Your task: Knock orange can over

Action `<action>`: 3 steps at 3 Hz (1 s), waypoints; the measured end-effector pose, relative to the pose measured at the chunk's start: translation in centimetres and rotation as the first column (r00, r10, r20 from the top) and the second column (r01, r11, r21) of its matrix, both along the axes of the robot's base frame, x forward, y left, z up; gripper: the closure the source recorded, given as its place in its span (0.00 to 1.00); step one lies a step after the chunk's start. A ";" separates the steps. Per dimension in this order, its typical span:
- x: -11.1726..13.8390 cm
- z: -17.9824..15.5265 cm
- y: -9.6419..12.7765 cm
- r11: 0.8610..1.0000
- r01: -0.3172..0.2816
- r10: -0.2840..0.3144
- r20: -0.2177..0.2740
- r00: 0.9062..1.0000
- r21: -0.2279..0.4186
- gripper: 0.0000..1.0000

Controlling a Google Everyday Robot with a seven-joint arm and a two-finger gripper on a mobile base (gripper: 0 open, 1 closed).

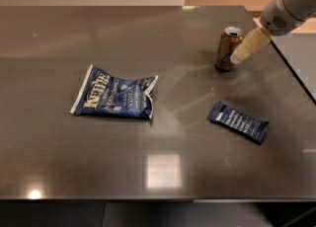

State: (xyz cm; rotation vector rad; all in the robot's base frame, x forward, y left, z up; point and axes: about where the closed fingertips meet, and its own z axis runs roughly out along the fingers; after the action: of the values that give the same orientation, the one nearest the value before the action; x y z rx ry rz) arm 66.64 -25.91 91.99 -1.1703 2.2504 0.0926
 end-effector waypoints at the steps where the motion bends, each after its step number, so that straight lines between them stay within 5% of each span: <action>1: 1.3 -0.5 0.7 0.999 -0.013 0.014 -0.007 1.000 0.029 0.00; 3: 3.2 -1.2 1.2 0.998 -0.005 0.006 -0.012 1.000 0.061 0.00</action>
Offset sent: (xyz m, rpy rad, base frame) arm 0.0371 0.0135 -0.0075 0.0765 0.0056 0.0135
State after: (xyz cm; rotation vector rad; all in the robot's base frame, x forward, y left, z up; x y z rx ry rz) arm 69.81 -24.73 90.76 -1.1464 2.2387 0.1695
